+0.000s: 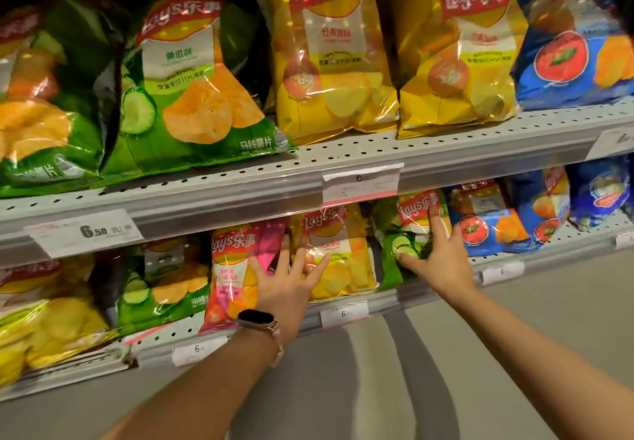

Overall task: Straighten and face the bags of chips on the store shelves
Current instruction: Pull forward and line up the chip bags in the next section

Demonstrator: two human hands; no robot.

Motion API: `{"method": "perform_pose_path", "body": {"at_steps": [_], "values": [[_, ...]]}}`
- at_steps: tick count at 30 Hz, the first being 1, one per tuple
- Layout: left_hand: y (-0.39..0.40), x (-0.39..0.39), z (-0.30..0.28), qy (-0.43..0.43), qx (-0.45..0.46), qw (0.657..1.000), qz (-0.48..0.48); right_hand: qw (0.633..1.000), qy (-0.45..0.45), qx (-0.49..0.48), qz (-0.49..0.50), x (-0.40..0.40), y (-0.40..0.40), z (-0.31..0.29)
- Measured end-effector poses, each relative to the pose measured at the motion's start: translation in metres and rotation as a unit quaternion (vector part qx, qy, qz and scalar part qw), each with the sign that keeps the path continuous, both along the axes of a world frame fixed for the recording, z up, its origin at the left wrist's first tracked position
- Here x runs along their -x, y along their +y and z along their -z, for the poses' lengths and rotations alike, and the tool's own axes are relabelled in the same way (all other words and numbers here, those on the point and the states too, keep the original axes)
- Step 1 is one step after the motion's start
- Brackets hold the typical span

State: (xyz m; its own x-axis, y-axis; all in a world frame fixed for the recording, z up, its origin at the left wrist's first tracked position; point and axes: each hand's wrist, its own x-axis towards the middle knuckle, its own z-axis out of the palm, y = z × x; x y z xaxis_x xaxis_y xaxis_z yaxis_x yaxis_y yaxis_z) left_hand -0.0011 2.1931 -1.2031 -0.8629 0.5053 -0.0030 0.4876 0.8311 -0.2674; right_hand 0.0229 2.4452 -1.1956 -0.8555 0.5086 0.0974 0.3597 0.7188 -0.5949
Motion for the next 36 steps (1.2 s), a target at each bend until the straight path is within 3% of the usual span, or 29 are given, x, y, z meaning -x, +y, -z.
{"method": "perform_pose_path", "body": {"at_steps": [5, 14, 21, 25, 29, 31, 33, 36], "values": [[0.0, 0.003, 0.008, 0.072, 0.008, 0.997, -0.017, 0.999, -0.02, 0.029, -0.041, -0.002, 0.009, 0.0], [-0.002, 0.004, 0.013, 0.147, -0.016, 0.989, 0.006, 0.995, 0.053, 0.068, -0.047, -0.011, 0.01, 0.004], [-0.005, -0.001, 0.011, 0.073, -0.021, 0.997, 0.006, 0.981, 0.159, 0.108, -0.036, -0.029, -0.003, -0.001], [-0.022, -0.005, -0.006, 0.036, -0.091, 0.995, 0.011, 0.969, 0.208, 0.116, -0.056, -0.036, -0.017, -0.01], [-0.058, -0.017, -0.01, 0.13, -0.271, 0.953, -0.022, 0.958, 0.24, 0.137, -0.074, -0.043, -0.032, -0.018], [-0.075, -0.019, -0.01, 0.124, -0.325, 0.935, -0.068, 0.954, 0.248, 0.144, -0.083, -0.044, -0.04, -0.02], [-0.082, -0.02, -0.015, 0.064, -0.408, 0.897, -0.157, 0.951, 0.252, 0.149, -0.094, -0.045, -0.049, -0.021], [-0.087, -0.012, -0.012, -0.068, -0.543, 0.791, -0.274, 0.95, 0.251, 0.156, -0.105, -0.044, -0.061, -0.02]]}}
